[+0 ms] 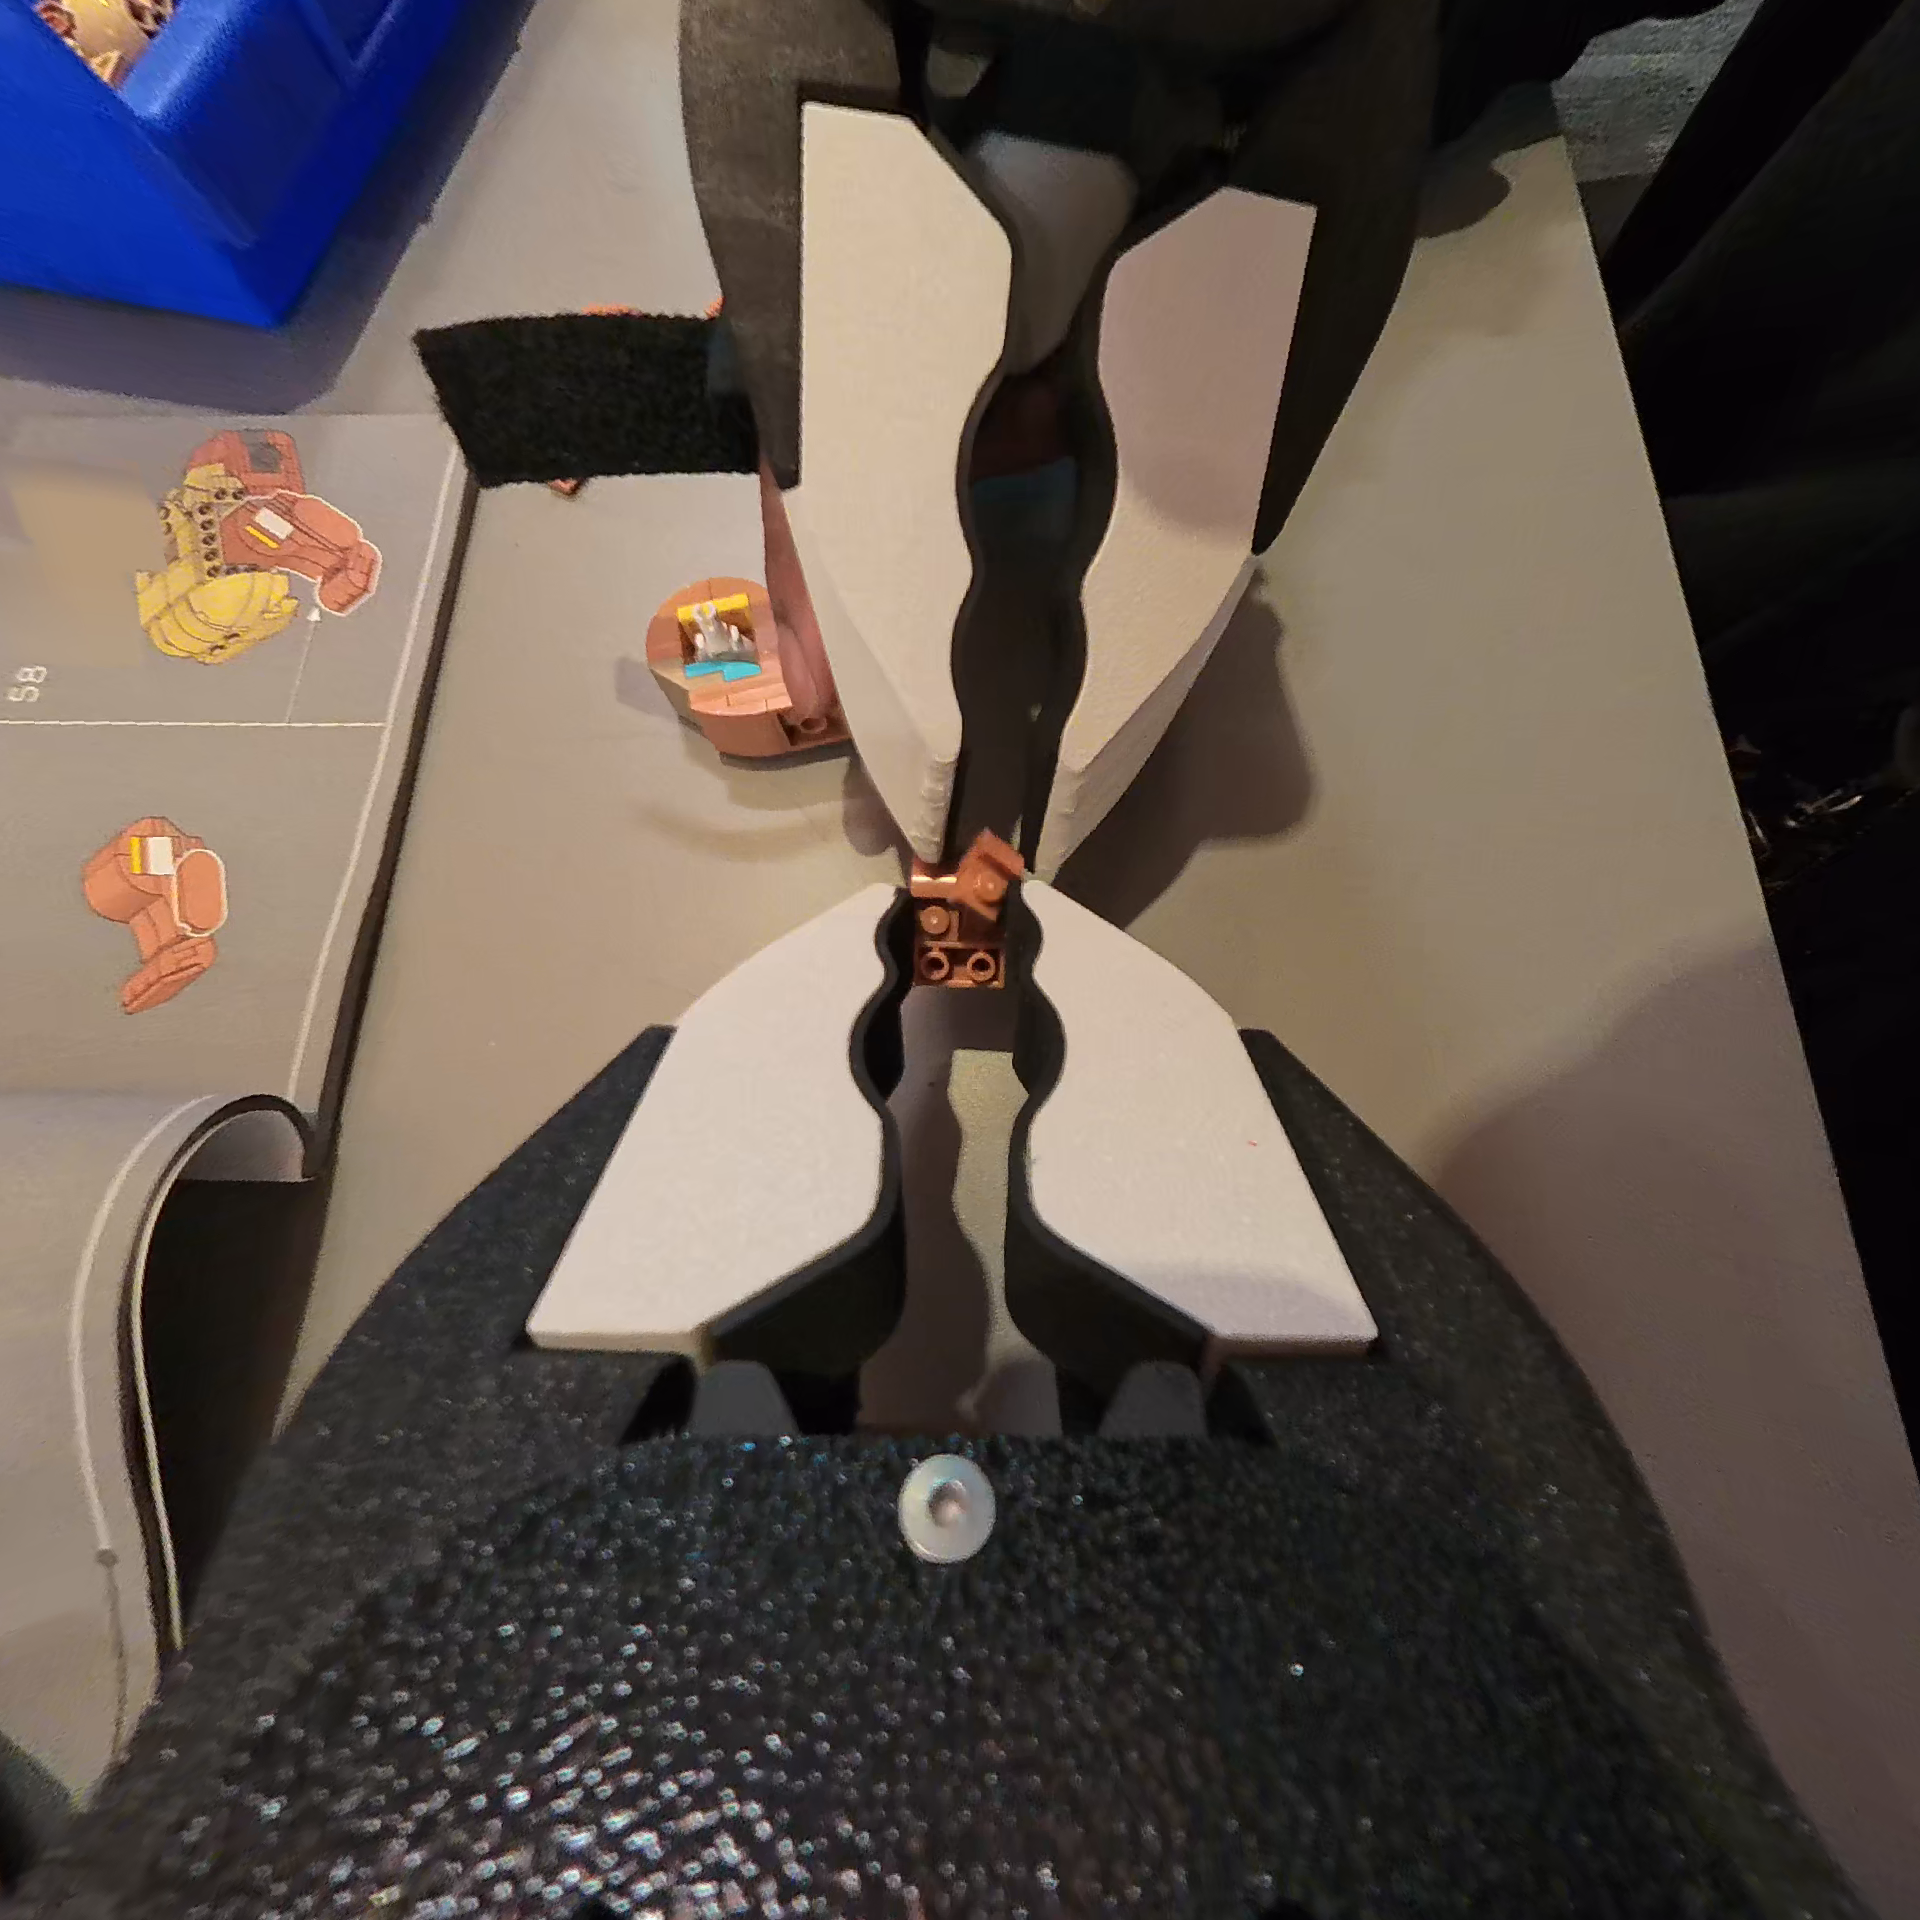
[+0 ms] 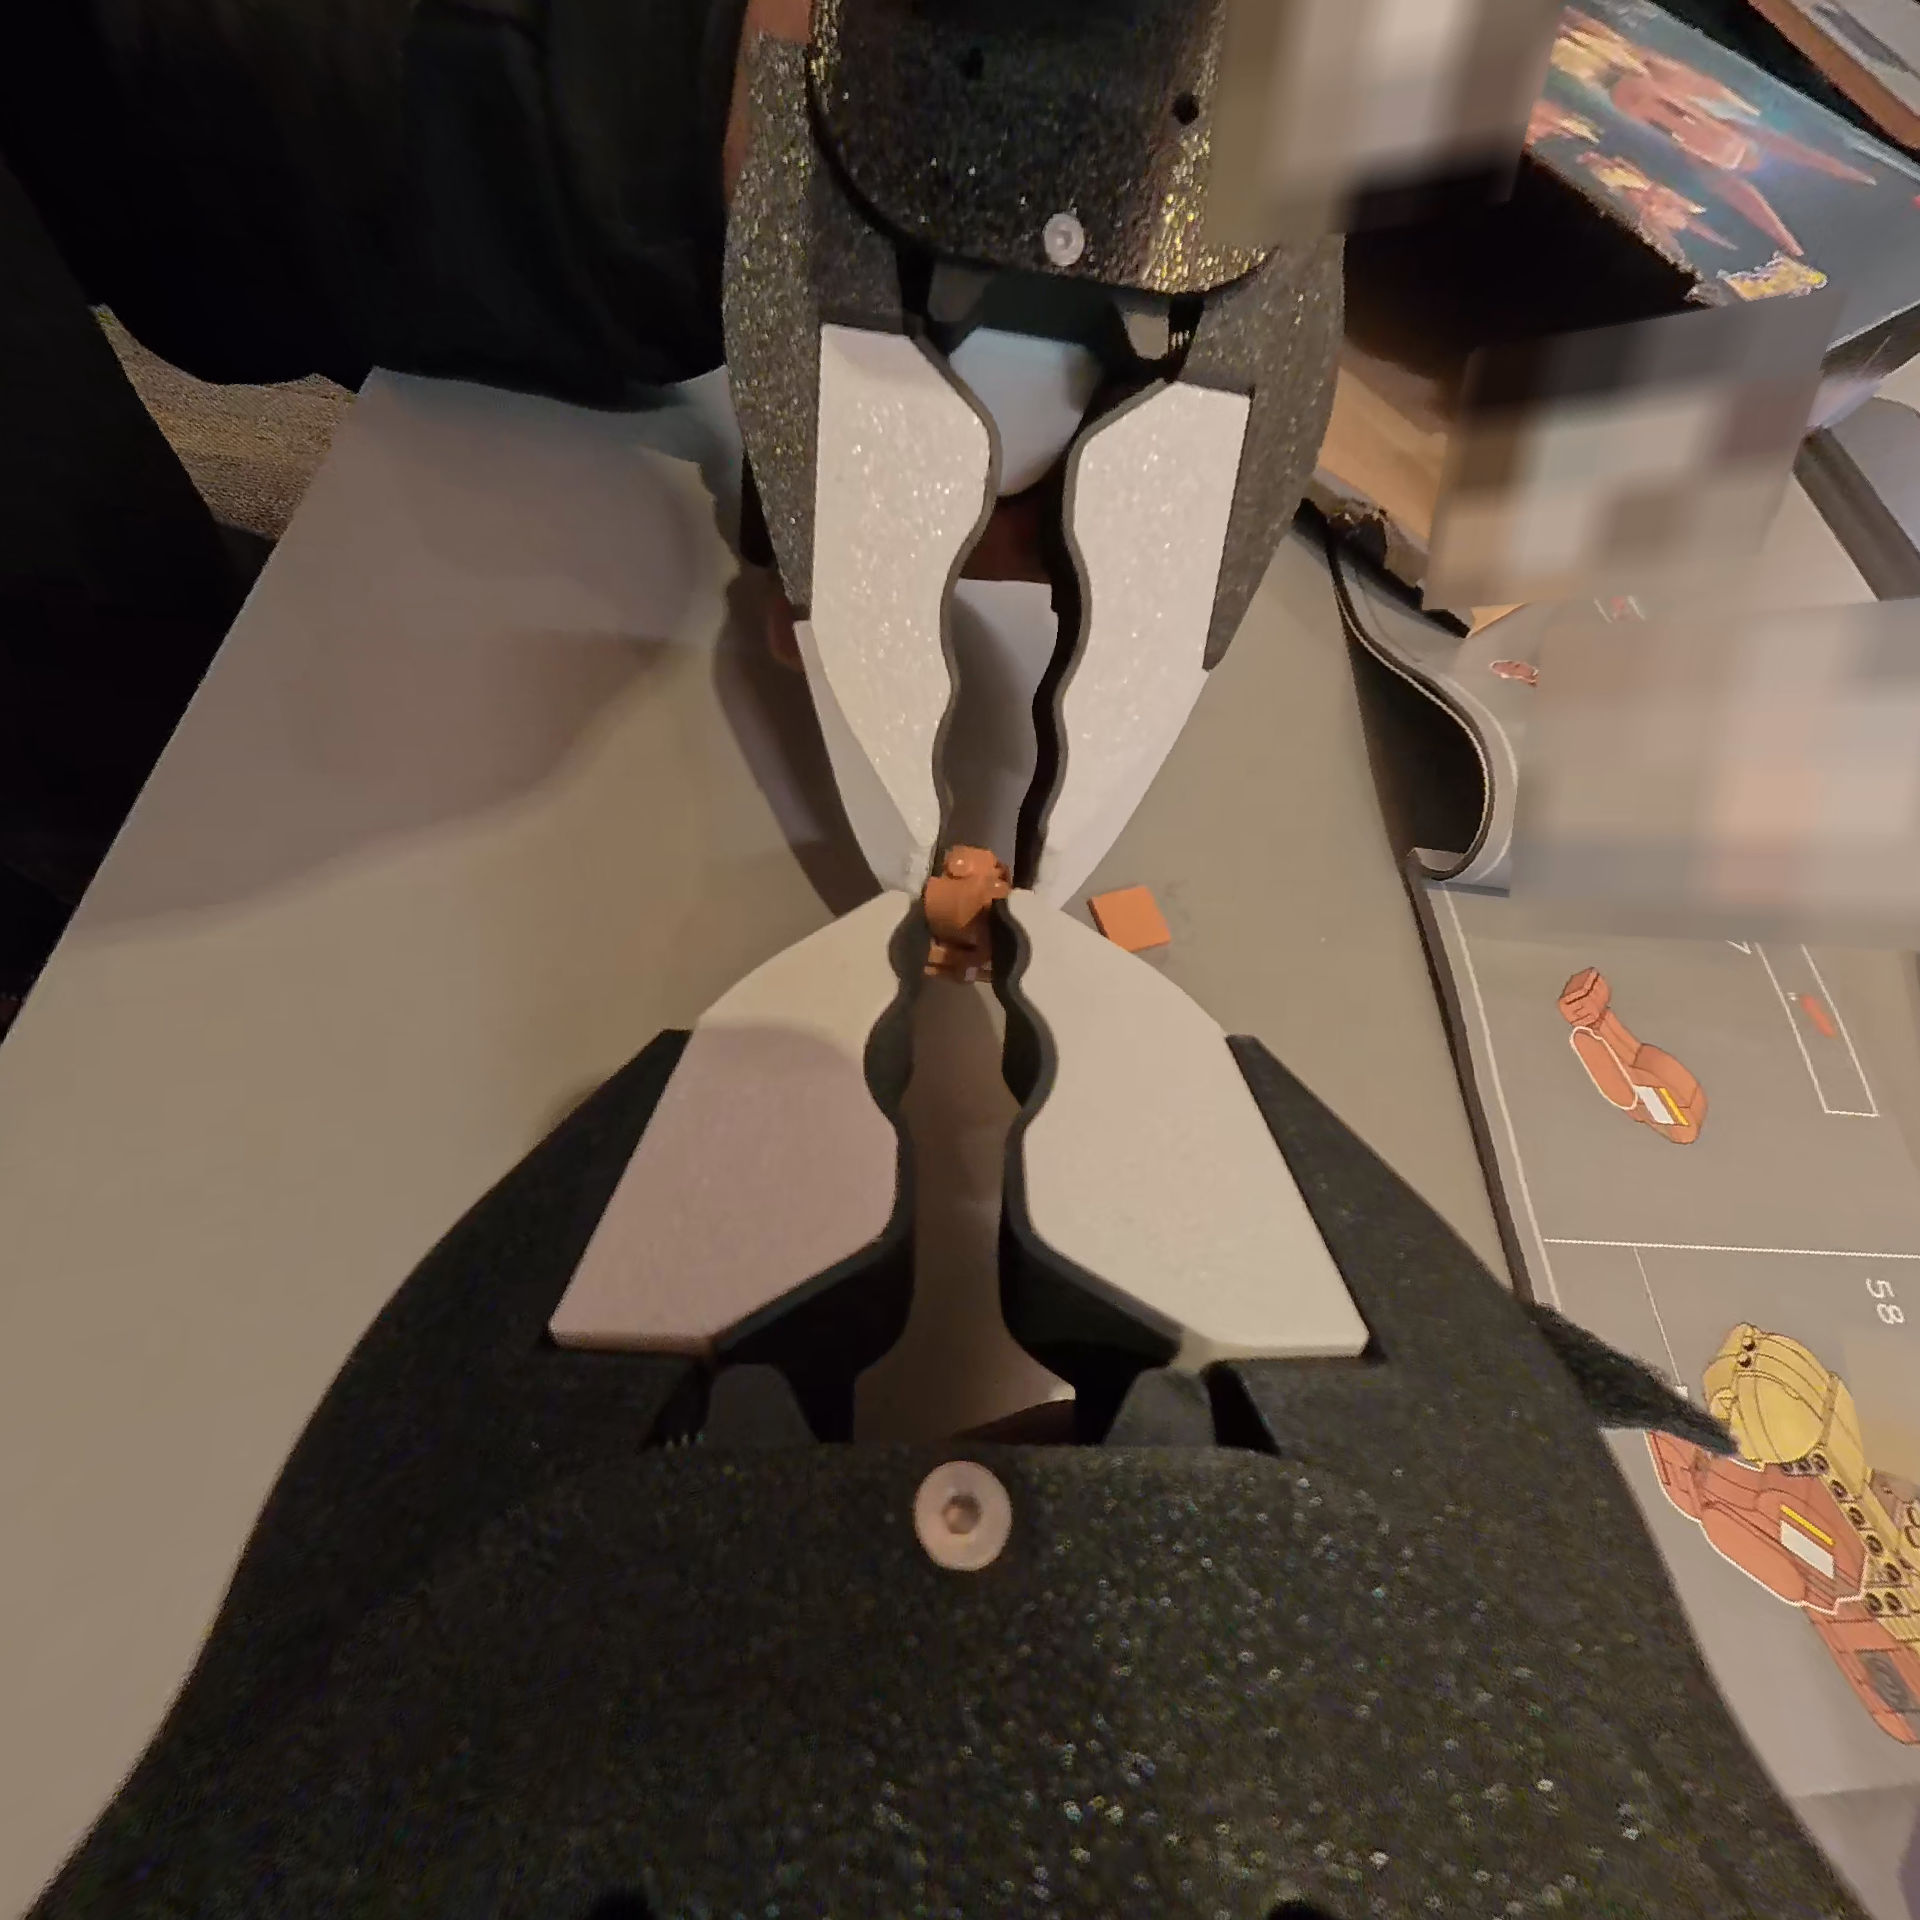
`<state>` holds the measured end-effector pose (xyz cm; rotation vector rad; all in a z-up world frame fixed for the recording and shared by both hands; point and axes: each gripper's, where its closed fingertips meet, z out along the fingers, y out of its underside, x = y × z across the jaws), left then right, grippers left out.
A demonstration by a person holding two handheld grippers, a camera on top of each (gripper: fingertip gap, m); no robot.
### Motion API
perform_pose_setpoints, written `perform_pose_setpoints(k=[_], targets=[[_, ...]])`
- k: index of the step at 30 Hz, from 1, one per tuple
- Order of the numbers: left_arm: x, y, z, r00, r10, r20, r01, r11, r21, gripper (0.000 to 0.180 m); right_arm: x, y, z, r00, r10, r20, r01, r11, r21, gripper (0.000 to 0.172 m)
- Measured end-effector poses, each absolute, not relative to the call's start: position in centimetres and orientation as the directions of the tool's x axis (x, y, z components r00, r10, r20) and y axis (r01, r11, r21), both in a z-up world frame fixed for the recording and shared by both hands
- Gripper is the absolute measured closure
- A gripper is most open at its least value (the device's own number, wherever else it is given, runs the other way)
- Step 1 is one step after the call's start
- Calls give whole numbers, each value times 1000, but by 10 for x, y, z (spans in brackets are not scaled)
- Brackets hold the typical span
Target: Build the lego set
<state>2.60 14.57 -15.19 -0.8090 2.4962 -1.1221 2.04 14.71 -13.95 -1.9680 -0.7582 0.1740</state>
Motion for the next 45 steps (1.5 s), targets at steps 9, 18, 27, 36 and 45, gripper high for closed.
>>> perform_pose_setpoints(k=[9, 18, 27, 36, 45], targets=[[24, 147, -154, -798, -603, 13, -402, 516, -756, 165, 22, 146, -147, 773, 582, 253, 503, -318, -804, 157], [20, 144, -152, -811, -585, 31, -400, 514, -759, 165, 22, 146, -149, 794, 575, 195, 464, -367, -806, 147], [18, 142, -153, -818, -575, 25, -397, 532, -748, 165, 17, 146, -153, 807, 576, 133, 427, -413, -805, 153], [19, 144, -145, -799, -598, 60, -416, 477, -774, 164, 17, 147, -142, 826, 563, 36, 310, -400, -862, 155], [18, 146, -146, -788, -609, 90, -444, 461, -768, 161, 17, 148, -133, 827, 563, -1, 255, -377, -891, 155]])
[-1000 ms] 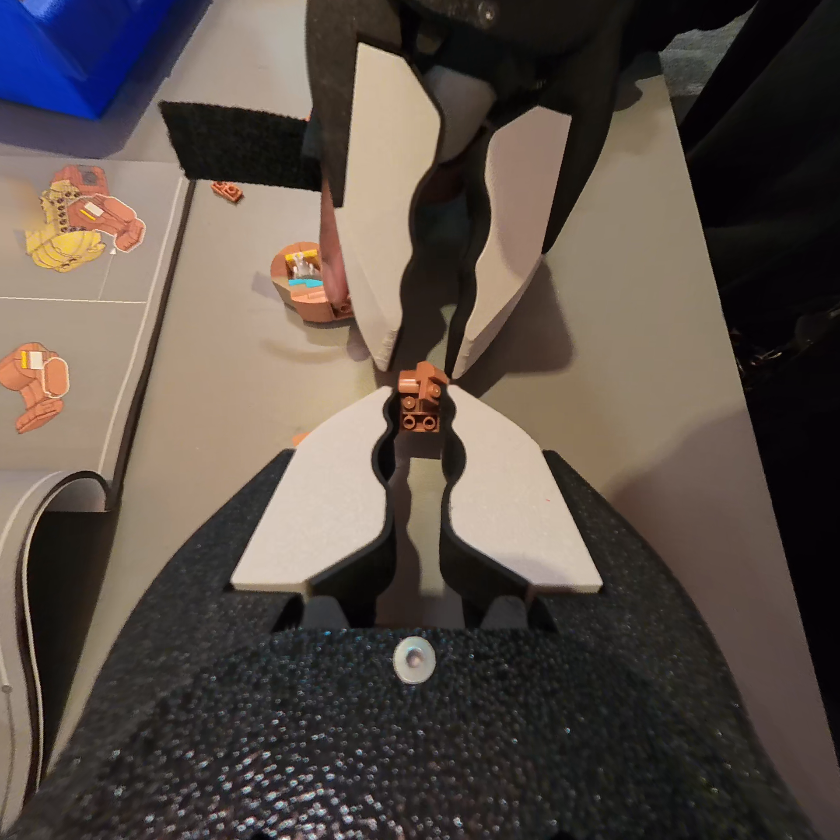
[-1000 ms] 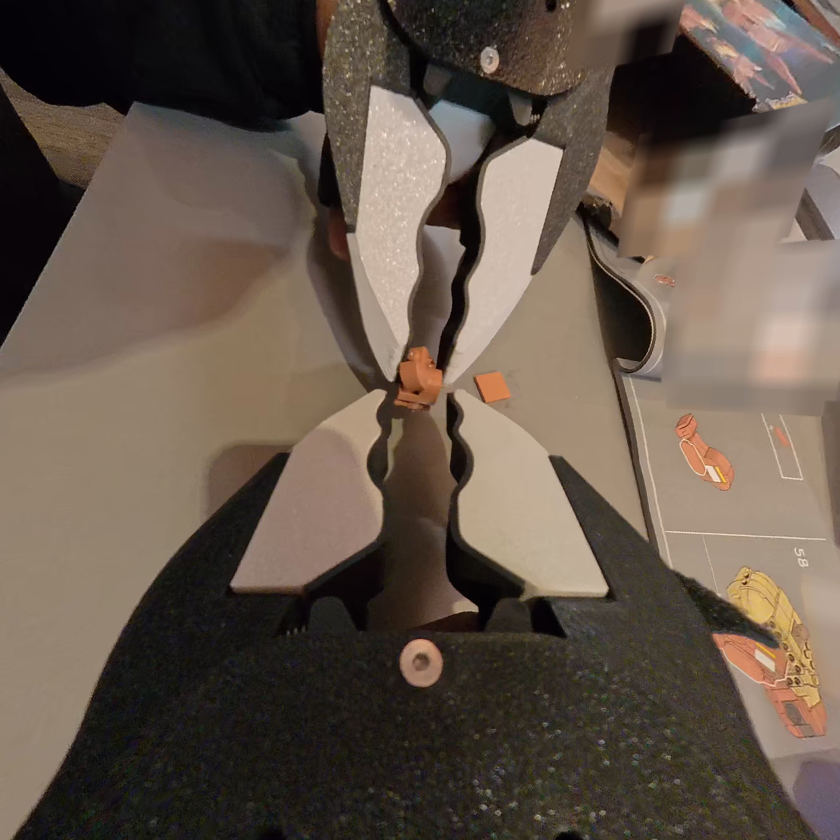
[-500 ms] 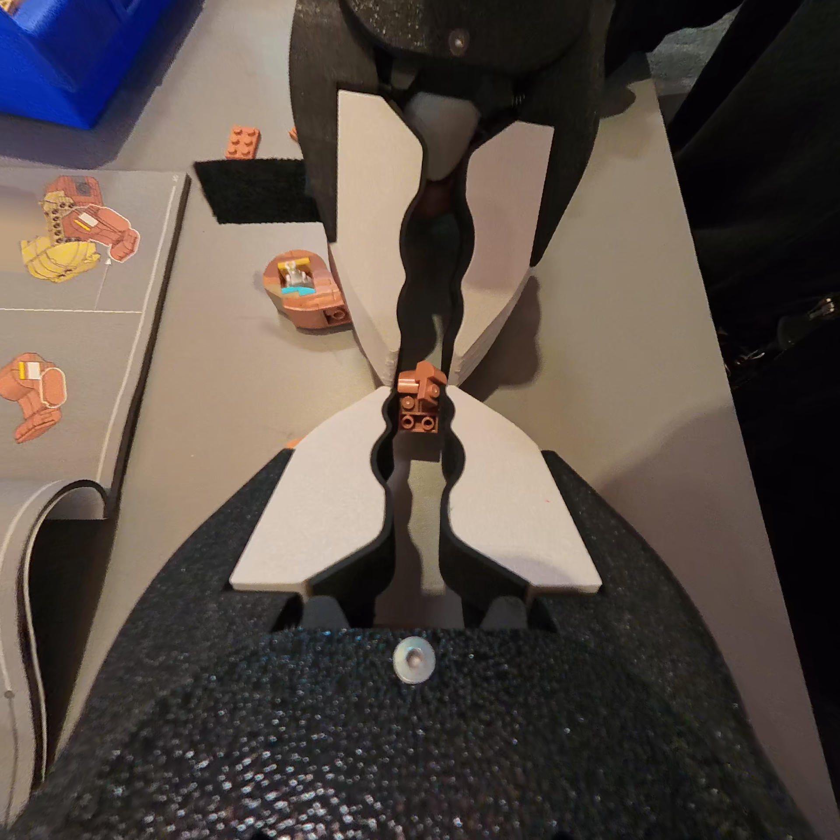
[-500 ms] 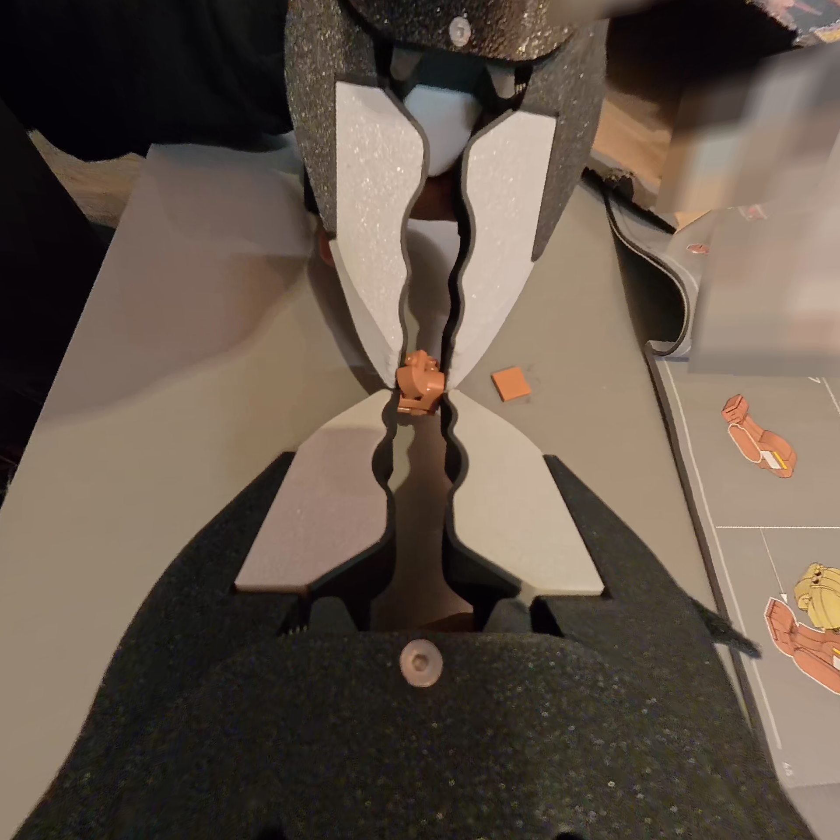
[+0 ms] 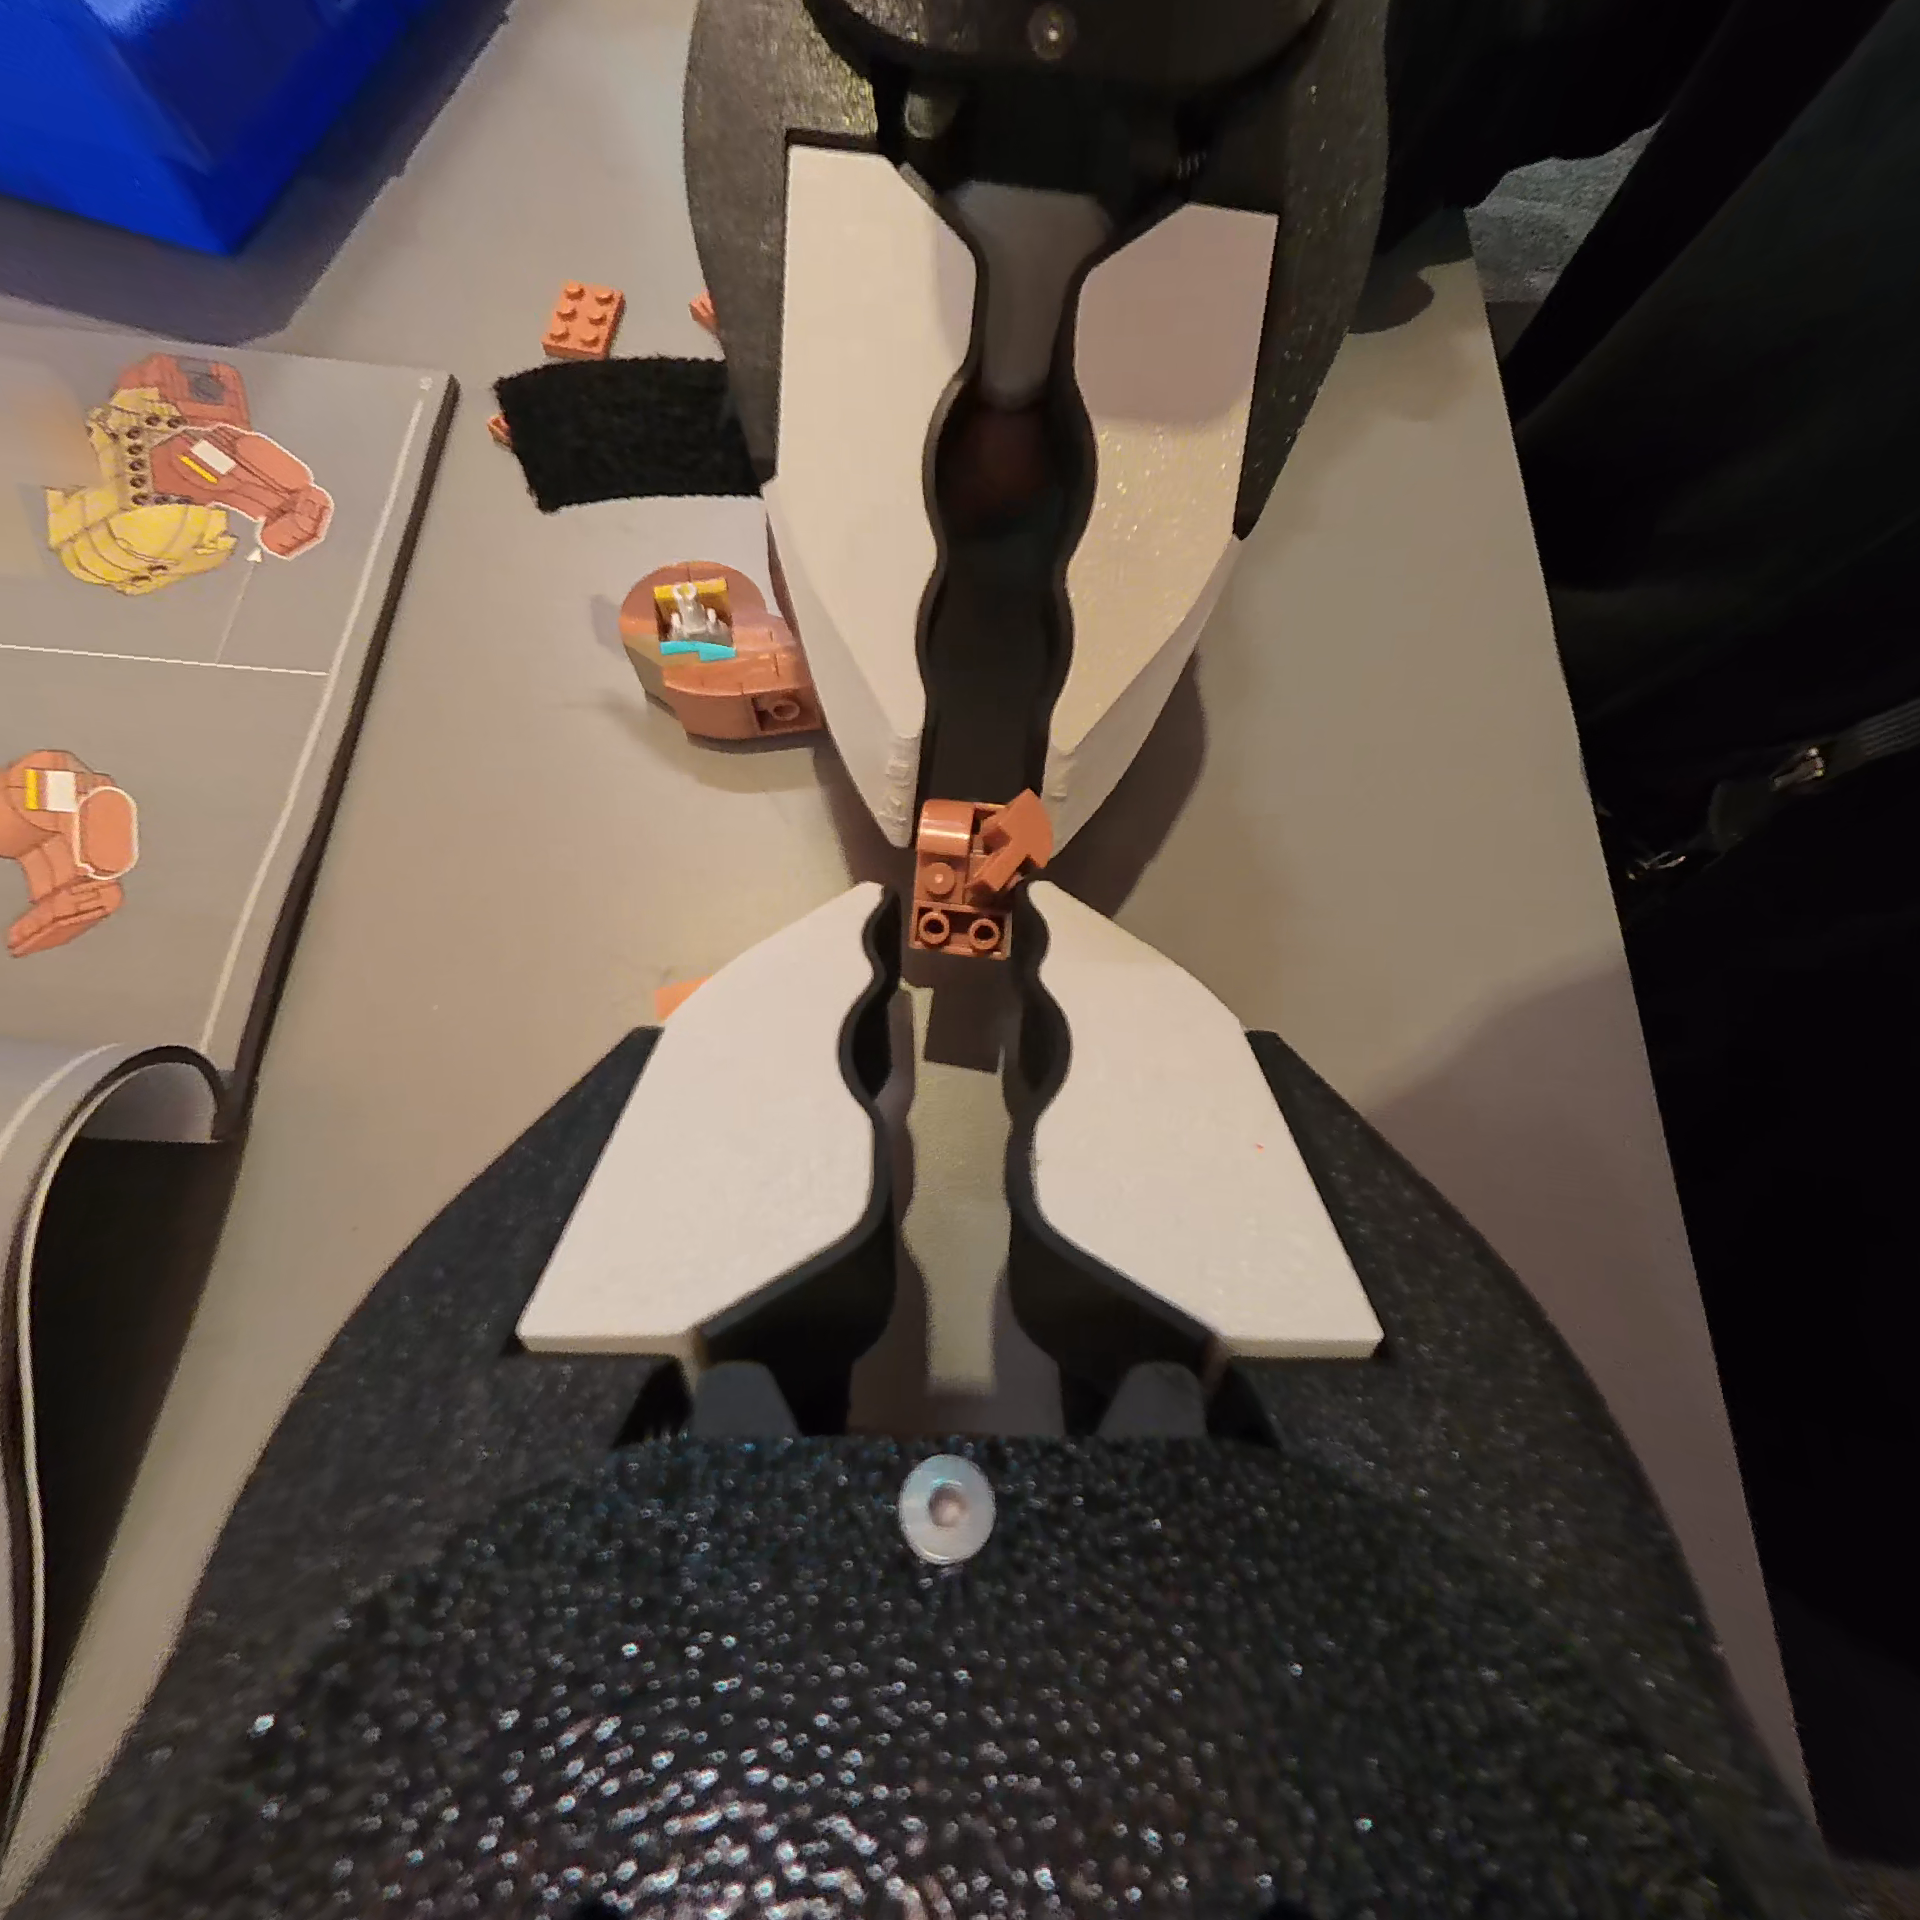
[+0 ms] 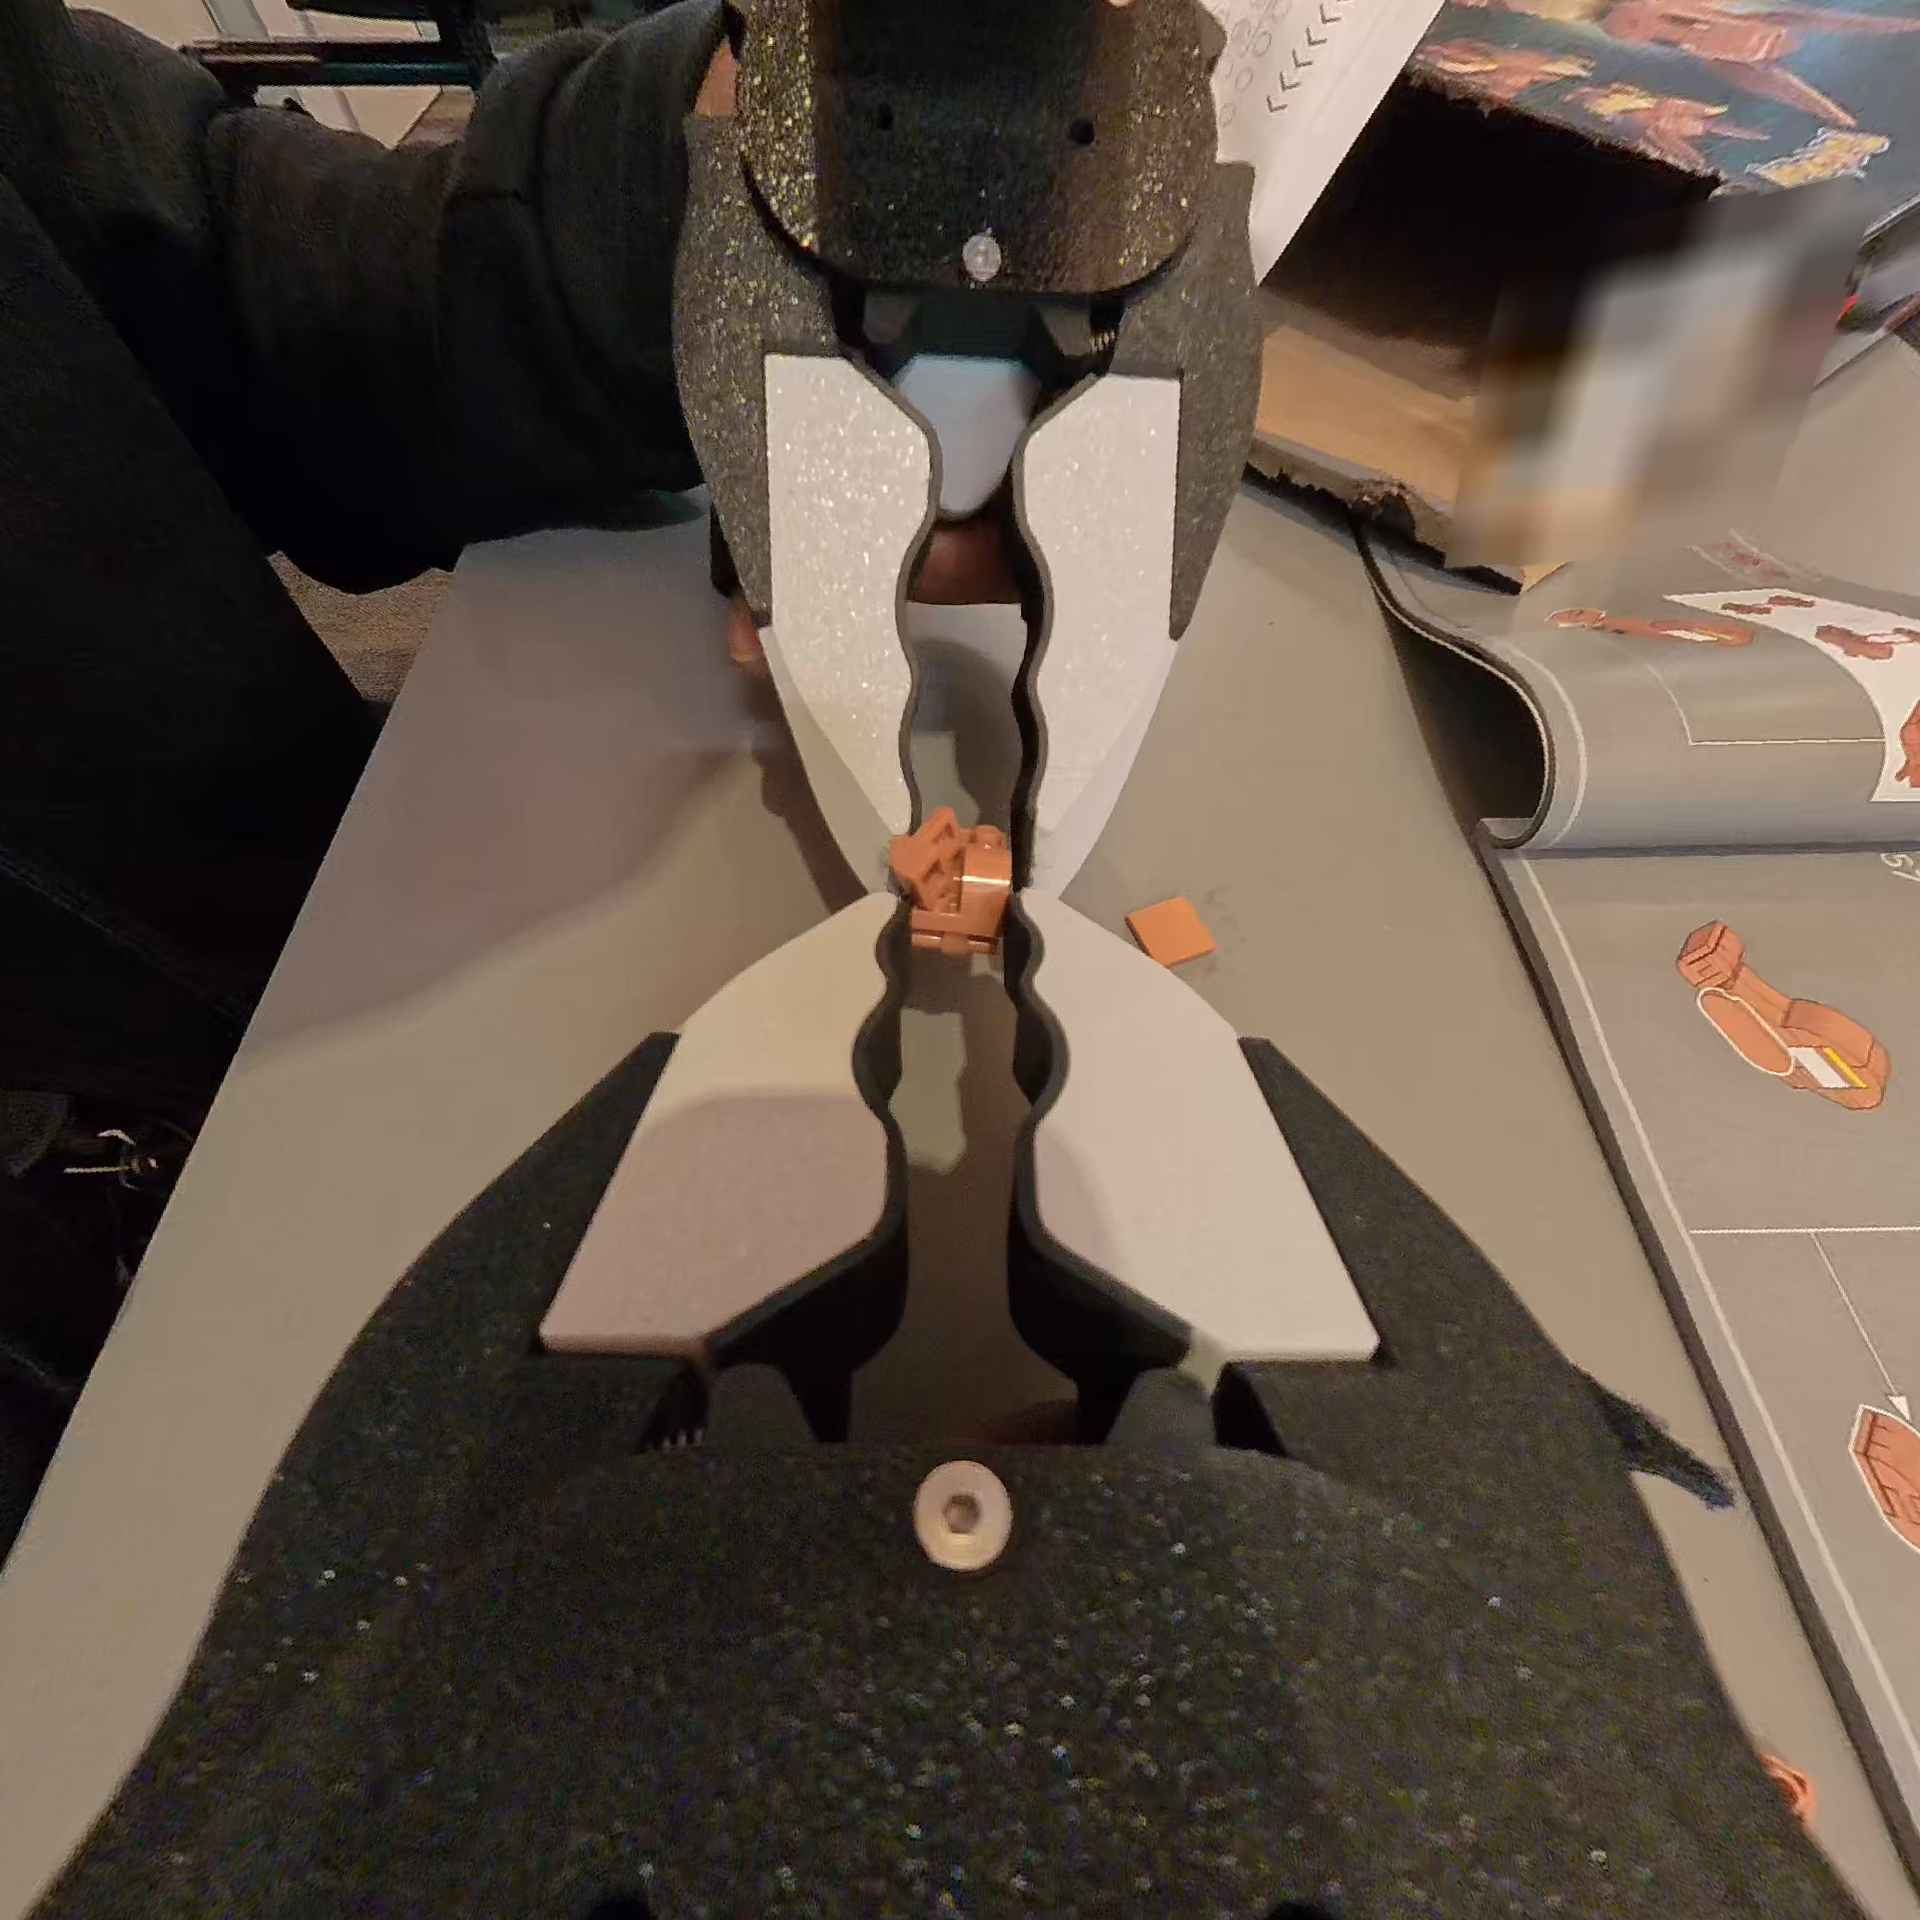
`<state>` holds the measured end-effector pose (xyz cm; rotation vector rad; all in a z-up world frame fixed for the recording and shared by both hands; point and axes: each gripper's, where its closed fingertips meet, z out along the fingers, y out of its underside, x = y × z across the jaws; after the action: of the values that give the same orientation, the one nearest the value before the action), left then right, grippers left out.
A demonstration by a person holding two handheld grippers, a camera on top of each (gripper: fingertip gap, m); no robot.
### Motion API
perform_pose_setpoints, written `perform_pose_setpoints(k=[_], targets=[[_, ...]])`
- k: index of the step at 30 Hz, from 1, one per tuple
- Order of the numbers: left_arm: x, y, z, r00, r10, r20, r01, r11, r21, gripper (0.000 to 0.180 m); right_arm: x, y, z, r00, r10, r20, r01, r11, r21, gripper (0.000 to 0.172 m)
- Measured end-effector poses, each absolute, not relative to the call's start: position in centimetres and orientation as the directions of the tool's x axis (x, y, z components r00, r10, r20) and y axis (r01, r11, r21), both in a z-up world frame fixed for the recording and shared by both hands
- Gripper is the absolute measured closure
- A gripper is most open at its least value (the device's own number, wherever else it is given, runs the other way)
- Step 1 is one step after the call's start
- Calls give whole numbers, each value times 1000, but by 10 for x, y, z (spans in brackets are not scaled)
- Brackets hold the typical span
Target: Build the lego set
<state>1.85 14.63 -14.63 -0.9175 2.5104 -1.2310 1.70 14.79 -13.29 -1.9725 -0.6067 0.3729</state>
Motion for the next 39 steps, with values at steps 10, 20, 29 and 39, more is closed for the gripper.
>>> perform_pose_setpoints(k=[10, 20, 29, 39], targets=[[20, 146, -142, -768, -621, 156, -474, 388, -790, 161, 20, 149, -124, 831, 553, -52, 183, -360, -915, 156], [26, 144, -129, -750, -627, 210, -468, 278, -839, 162, 23, 150, -114, 837, 541, -84, 119, -329, -937, 155], [29, 143, -113, -768, -608, 200, -399, 210, -892, 163, 25, 150, -100, 826, 547, -136, 31, -285, -958, 155], [31, 145, -118, -748, -622, 231, -437, 199, -877, 163, 31, 151, -105, 850, 523, 61, 209, -228, -951, 152]])
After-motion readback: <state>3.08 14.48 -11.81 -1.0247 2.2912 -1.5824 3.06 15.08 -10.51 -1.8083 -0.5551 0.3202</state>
